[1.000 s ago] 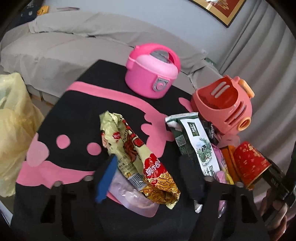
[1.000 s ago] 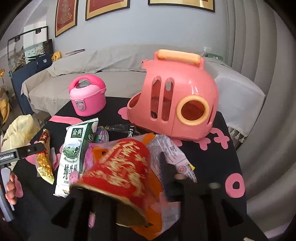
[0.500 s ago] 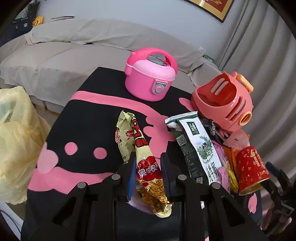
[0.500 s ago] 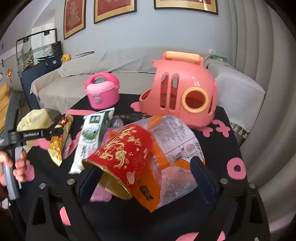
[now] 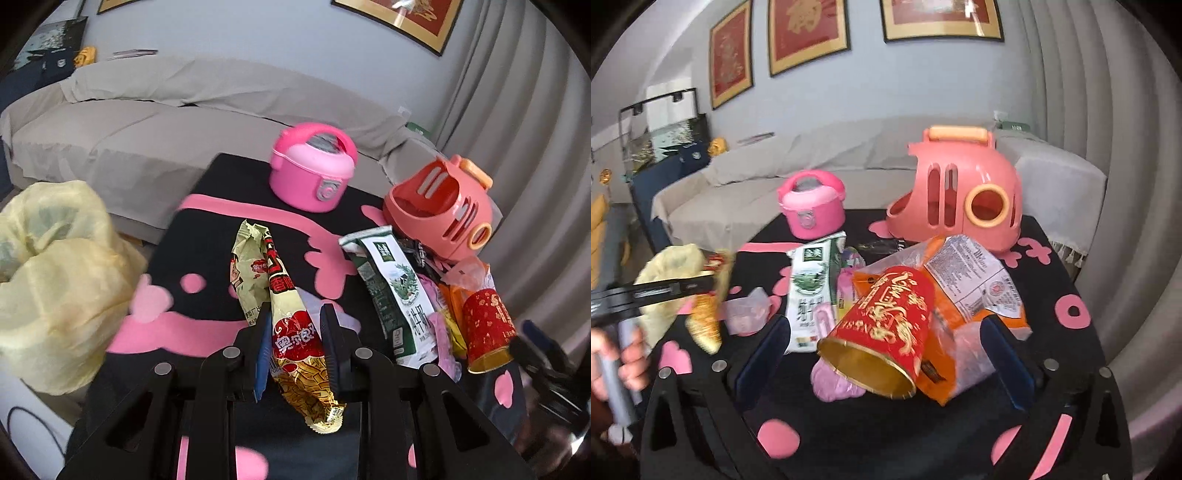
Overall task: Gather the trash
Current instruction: 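Drop the chip bag into the yellow trash bag while the right tool carries the cup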
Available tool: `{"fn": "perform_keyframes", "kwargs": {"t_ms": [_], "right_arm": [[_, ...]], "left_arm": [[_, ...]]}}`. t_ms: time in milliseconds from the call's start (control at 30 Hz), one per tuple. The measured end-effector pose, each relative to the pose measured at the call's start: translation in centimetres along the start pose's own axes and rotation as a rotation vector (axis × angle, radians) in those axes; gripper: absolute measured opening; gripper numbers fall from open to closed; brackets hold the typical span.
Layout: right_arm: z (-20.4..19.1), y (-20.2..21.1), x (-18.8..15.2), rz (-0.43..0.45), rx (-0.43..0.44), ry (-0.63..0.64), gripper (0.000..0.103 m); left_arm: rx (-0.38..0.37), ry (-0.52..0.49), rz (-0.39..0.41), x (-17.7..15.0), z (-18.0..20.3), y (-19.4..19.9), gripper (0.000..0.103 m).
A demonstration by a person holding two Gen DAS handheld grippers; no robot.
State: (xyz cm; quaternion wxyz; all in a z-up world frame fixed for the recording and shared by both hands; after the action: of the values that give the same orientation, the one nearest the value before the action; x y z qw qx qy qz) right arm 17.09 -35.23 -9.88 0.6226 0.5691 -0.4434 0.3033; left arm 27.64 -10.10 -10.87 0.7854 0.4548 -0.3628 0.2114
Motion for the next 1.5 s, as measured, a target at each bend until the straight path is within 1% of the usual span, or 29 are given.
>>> {"fn": "perform_keyframes", "kwargs": {"t_ms": [33, 67, 100, 133, 167, 200, 233, 300, 400, 500, 633, 700, 767, 800, 867, 933, 1000, 1033, 1067, 1100, 1133, 1167, 1267, 1333, 1433, 1500], "right_arm": [[-0.1, -0.8, -0.2, -0.015, -0.011, 0.003, 0.102], [-0.1, -1.7, -0.4, -0.042, -0.033, 0.009, 0.099], [0.0, -2.5, -0.8, -0.075, -0.052, 0.010, 0.093], [-0.1, -2.9, -0.9, -0.097, -0.040, 0.002, 0.072], [-0.4, -3.3, -1.0, -0.130, 0.000, -0.013, 0.069], [-0.6, -3.4, -0.9, -0.146, 0.018, -0.023, 0.069], [-1.1, -3.2, -0.5, -0.138, 0.038, -0.034, 0.069], [-2.5, -2.5, 0.9, -0.098, 0.058, -0.014, 0.068], [-6.3, -1.3, 3.5, -0.037, 0.121, 0.049, 0.068], [-11.5, -0.3, 6.4, 0.020, 0.214, 0.114, 0.068], [-17.5, 0.2, 8.9, 0.066, 0.317, 0.169, 0.068], [-20.2, 0.1, 9.6, 0.075, 0.355, 0.189, 0.068], [-22.9, -0.4, 10.2, 0.085, 0.387, 0.217, 0.068], [-23.6, -0.6, 10.3, 0.088, 0.393, 0.227, 0.068], [-25.4, -1.5, 10.3, 0.082, 0.408, 0.256, 0.068], [-26.4, -2.7, 9.8, 0.067, 0.413, 0.276, 0.068], [-27.1, -3.8, 9.3, 0.047, 0.412, 0.293, 0.068], [-27.6, -4.7, 8.9, 0.033, 0.409, 0.300, 0.068], [-27.7, -5.4, 8.7, 0.023, 0.407, 0.303, 0.068], [-28.0, -6.2, 8.3, 0.007, 0.403, 0.306, 0.068], [-28.2, -6.9, 8.0, -0.010, 0.399, 0.309, 0.068], [-28.4, -7.7, 7.6, -0.025, 0.397, 0.308, 0.068], [-29.1, -9.3, 7.0, -0.060, 0.395, 0.311, 0.068], [-30.2, -10.1, 6.6, -0.075, 0.411, 0.324, 0.068], [-33.1, -11.3, 6.1, -0.094, 0.461, 0.349, 0.068], [-35.5, -11.9, 5.8, -0.105, 0.502, 0.360, 0.068]], "left_arm": [[0.004, 0.004, 0.007, 0.1, -0.4, 0.6, 0.026], [0.008, 0.008, 0.018, 0.4, -0.9, 1.4, 0.026], [0.013, 0.008, 0.031, 0.8, -1.4, 2.2, 0.026], [0.030, 0.002, 0.053, 1.3, -2.2, 3.4, 0.026], [0.050, -0.006, 0.076, 1.7, -2.9, 4.4, 0.026], [0.069, -0.017, 0.099, 2.2, -3.5, 5.3, 0.026], [0.091, -0.029, 0.126, 2.7, -4.2, 6.4, 0.026], [0.129, -0.047, 0.168, 3.5, -5.4, 8.2, 0.026], [0.194, -0.066, 0.226, 4.9, -7.9, 11.3, 0.026], [0.278, -0.058, 0.273, 6.0, -11.4, 14.5, 0.026], [0.370, -0.059, 0.322, 7.6, -15.7, 17.8, 0.026], [0.378, -0.042, 0.323, 8.5, -17.8, 18.7, 0.026], [0.359, -0.010, 0.309, 9.3, -19.7, 18.9, 0.026], [0.348, 0.006, 0.304, 9.7, -20.7, 18.7, 0.026], [0.311, 0.020, 0.288, 10.1, -22.2, 17.9, 0.026], [0.291, 0.029, 0.274, 10.5, -23.2, 16.6, 0.026], [0.253, 0.054, 0.251, 10.5, -24.1, 14.7, 0.026], [0.238, 0.070, 0.239, 10.5, -24.6, 13.6, 0.028], [0.217, 0.087, 0.221, 10.3, -25.1, 12.3, 0.040], [0.200, 0.103, 0.203, 10.0, -25.5, 11.2, 0.053], [0.181, 0.126, 0.186, 9.7, -25.8, 10.1, 0.079], [0.164, 0.160, 0.177, 9.4, -26.4, 9.3, 0.084], [0.182, 0.218, 0.148, 8.3, -28.4, 8.1, 0.084], [0.215, 0.235, 0.152, 8.0, -29.4, 8.5, 0.084], [0.312, 0.221, 0.197, 7.7, -30.8, 10.0, 0.084], [0.405, 0.195, 0.228, 7.6, -32.1, 11.5, 0.084]]}}
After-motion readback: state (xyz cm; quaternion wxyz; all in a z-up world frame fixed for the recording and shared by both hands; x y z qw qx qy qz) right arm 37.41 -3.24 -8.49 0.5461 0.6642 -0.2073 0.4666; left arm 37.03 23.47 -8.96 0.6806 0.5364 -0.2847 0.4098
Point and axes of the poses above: each gripper's, at about its wrist camera, not at the fingertips, and y roughly against the way its jaws point, z to its right, x to its top, the point moved 7 cm from there along -y, roughly the way its jaws point, and after that the axes turned 7 degrees about z, right-handed, at the moved point
